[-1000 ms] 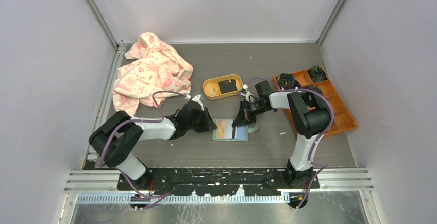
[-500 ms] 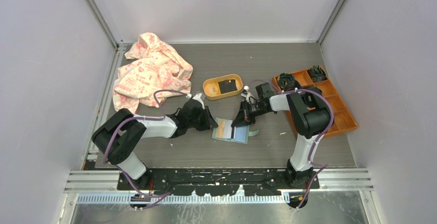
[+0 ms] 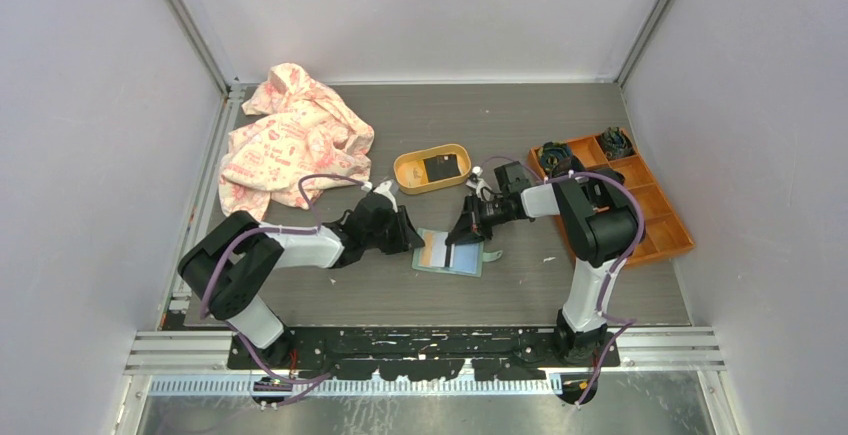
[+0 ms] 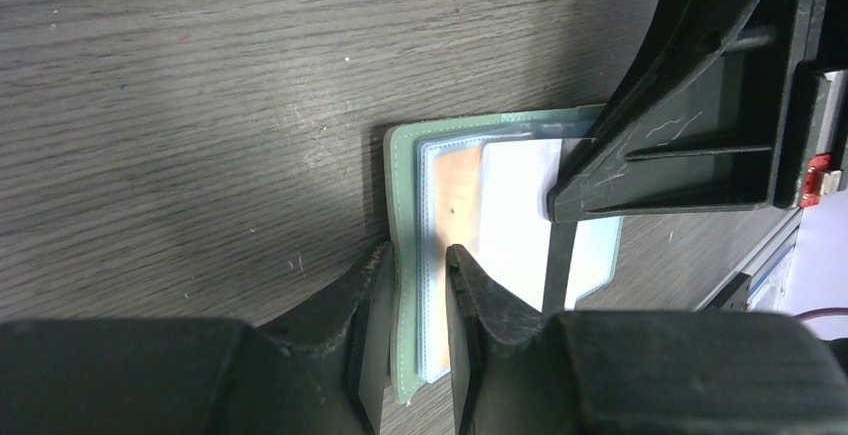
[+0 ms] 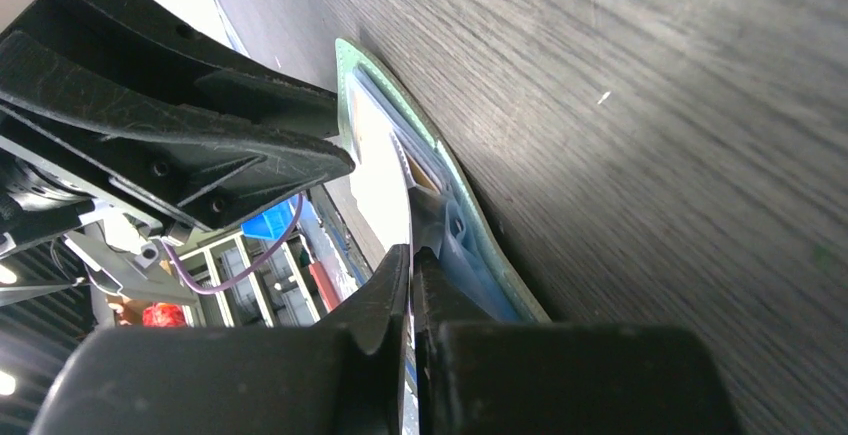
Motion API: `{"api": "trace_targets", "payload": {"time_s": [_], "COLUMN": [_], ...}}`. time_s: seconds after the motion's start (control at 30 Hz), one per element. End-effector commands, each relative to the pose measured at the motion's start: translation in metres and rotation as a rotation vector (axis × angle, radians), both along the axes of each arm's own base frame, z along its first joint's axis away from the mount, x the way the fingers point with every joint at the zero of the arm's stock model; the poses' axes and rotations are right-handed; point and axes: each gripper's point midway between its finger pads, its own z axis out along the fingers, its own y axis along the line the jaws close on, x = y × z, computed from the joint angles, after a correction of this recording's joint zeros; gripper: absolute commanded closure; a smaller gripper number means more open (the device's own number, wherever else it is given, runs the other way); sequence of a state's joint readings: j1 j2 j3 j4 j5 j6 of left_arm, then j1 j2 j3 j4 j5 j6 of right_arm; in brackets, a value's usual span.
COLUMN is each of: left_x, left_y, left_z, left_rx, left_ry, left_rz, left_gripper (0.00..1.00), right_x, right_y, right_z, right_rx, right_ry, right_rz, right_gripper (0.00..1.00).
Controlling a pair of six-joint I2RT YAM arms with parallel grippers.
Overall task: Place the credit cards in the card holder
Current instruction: Insert the credit card into the card holder.
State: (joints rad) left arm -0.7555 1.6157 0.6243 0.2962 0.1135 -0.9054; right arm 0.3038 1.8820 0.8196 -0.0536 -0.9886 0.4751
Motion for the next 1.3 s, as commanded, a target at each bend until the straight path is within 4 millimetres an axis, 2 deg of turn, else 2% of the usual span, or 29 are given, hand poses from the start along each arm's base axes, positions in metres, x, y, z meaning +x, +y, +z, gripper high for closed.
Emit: {"api": "trace_targets", "payload": {"time_s": [0.0,0.17,0.27,0.4,0.5,0.53,0.63,0.77,0.97,1.2,1.27], "left_x": [-0.002,0.01,0.008,-0.006,-0.024,-0.033,-0.042,-0.05,-0.052,-0.045,-0.041], "left_y": [0.002,0.043,0.048,0.027,-0.004,-0.02,-0.046,-0.064,-0.09,-0.106,-0.109], "left_z": [0.007,0.035,0.06,0.084,0.094,0.102,0.106,0.09,0.069,0.05,0.046], "left_rx": [0.029,0.203,0.18,0.073,0.077,0.082,0.155,0.287,0.369,0.481,0.515], "left_ry": [-0.043,-0.19,-0.262,-0.308,-0.344,-0.367,-0.411,-0.415,-0.388,-0.352,-0.348], "left_rz": [-0.01,0.051,0.034,-0.036,-0.119,-0.156,-0.188,-0.222,-0.265,-0.296,-0.306], "left_gripper": [0.71,0.65,0.63,0.63,0.65,0.65,0.68,0.71,0.74,0.75,0.8], "right_x": [0.015,0.015,0.015,0.017,0.013,0.013,0.013,0.013,0.013,0.013,0.013], "right_y": [0.006,0.005,0.005,0.006,0.004,0.004,0.004,0.004,0.004,0.004,0.004], "right_z": [-0.009,-0.009,-0.01,-0.011,-0.011,-0.012,-0.012,-0.012,-0.012,-0.012,-0.013], "right_rx": [-0.025,-0.03,-0.032,-0.033,-0.04,-0.041,-0.043,-0.043,-0.044,-0.046,-0.047], "right_ry": [-0.072,-0.077,-0.077,-0.086,-0.07,-0.067,-0.068,-0.066,-0.064,-0.061,-0.062], "right_rz": [-0.012,-0.005,-0.002,0.002,0.005,0.006,0.008,0.01,0.012,0.014,0.014], "right_gripper": [0.91,0.9,0.9,0.9,0.9,0.9,0.9,0.9,0.9,0.9,0.9]}}
